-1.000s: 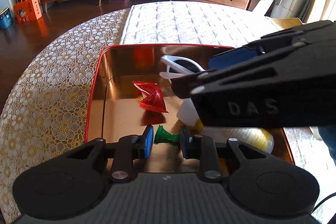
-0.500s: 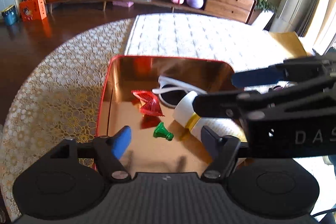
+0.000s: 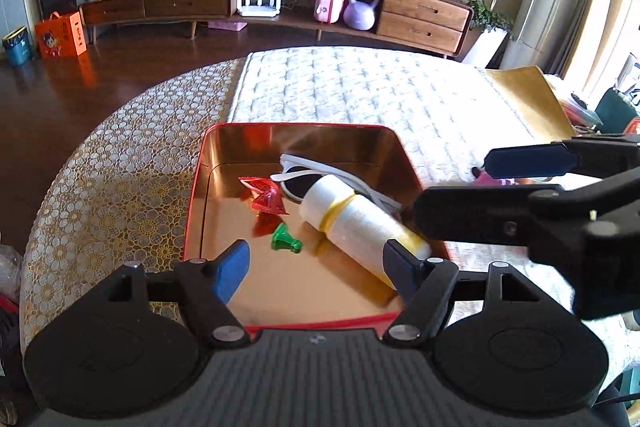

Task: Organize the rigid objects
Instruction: 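Withdraw both tools from the tin toward the table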

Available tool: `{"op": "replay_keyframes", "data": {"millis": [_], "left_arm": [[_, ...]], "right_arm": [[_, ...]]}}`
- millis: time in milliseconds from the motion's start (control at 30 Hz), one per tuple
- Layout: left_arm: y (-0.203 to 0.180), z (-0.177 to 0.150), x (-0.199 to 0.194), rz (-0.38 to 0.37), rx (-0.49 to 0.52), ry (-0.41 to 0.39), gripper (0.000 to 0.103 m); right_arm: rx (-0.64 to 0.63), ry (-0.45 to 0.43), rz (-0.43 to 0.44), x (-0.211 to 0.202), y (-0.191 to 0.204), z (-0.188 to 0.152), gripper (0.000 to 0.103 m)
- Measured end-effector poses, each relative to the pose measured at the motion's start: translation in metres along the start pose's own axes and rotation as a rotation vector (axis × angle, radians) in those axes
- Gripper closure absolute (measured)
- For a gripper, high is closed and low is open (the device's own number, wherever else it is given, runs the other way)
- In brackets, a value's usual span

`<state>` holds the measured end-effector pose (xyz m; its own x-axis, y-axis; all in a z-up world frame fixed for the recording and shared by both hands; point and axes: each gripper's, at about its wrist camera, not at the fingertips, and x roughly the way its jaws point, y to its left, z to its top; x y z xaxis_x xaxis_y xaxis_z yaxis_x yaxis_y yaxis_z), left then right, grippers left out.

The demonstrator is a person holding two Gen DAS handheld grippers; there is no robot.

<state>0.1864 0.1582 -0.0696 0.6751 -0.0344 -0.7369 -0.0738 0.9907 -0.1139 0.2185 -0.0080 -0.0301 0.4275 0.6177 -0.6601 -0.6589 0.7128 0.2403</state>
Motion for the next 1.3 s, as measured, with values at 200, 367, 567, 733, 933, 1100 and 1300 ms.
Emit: {"op": "replay_keyframes", "data": {"millis": [200,367,567,733,933,1100,1300], "left_arm": [[-0.014,-0.003,-0.021,-0.005,0.016,-0.024,0.030],[-0.027,-0.008,-0.036,0.003,0.023,-0.048,0.026],[-0.044,-0.015,-0.049,-0.008,0.027,-0.067,0.023],[-0.063,-0.023,-0.054,-0.023,0.039,-0.078,0.023],[-0.087,-0.027,-0.053,-0.058,0.071,-0.079,0.023],[-0.109,-0.028,-0.048,-0.083,0.092,-0.075,0.023],[-0.132,-0.026,-0.035,-0.101,0.110,-0.059,0.023]], "right_arm": [[0.045,-0.045,-0.010,-0.028,-0.004,-0.011,0.006],[0.071,-0.086,-0.024,-0.052,-0.008,-0.026,0.002],[0.109,-0.150,-0.056,-0.082,-0.022,-0.051,0.000],[0.119,-0.192,-0.090,-0.103,-0.030,-0.072,0.000],[0.129,-0.202,-0.127,-0.120,-0.046,-0.089,0.000],[0.142,-0.201,-0.155,-0.127,-0.060,-0.107,0.000],[0.110,-0.194,-0.188,-0.128,-0.074,-0.120,0.001]]}}
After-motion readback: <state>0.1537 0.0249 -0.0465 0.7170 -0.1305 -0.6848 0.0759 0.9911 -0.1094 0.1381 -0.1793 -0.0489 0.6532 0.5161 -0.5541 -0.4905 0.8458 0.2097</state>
